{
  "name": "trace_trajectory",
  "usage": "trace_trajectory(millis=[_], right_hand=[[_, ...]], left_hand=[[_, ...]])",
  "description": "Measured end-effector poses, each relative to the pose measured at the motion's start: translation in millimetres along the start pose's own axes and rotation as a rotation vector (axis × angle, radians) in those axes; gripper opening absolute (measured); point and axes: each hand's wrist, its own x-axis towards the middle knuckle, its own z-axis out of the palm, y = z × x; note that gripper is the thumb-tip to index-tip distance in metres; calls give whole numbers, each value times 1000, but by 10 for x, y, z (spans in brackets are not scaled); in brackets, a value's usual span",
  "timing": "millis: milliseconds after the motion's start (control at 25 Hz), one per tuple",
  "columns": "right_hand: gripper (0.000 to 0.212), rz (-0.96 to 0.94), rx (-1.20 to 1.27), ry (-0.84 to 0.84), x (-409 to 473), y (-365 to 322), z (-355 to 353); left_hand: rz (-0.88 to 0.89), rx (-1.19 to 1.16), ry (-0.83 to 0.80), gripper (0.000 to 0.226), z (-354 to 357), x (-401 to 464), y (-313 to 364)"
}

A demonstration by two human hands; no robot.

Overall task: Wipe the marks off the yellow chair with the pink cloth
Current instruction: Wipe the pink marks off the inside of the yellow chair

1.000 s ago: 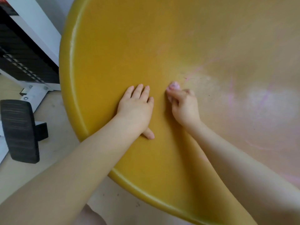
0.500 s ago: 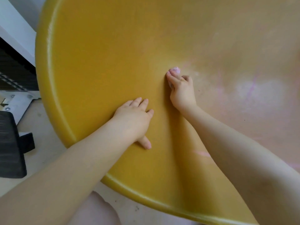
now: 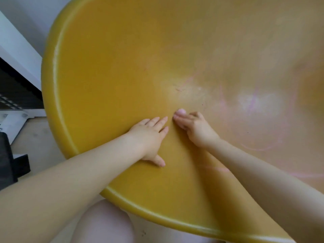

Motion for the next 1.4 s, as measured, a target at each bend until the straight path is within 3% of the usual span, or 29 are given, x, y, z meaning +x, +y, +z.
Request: trace_trajectory(millis=[80, 160, 320, 520, 760, 880, 1120, 1240, 1400], right_hand=[[32, 244, -33, 74, 281, 277, -3], [39, 353, -68, 81, 371, 301, 2], [50, 117, -44, 46, -153, -67, 93], [47, -136, -53, -59, -321, 146, -82], [52, 373, -94, 153, 306, 414, -88], [52, 258, -83, 170, 1, 159, 4], [57, -4, -110, -21, -340, 157, -132], [57, 166, -211, -3, 57, 566, -233], [47, 413, -189, 175, 334, 766, -279]], left_hand=[[-19, 30, 46, 111, -65, 63, -28], [-92, 45, 52, 121, -113, 145, -15], [-170, 94, -4, 135, -88, 286, 73], [-97, 44, 3, 125, -57, 328, 84], [-115, -38, -42, 122, -59, 354, 121], [-110, -27, -46, 118, -62, 367, 155], [-98, -39, -45, 115, -78, 360, 157], [-87, -44, -44, 115, -62, 373, 140], [-90, -31, -57, 117, -56, 402, 142]])
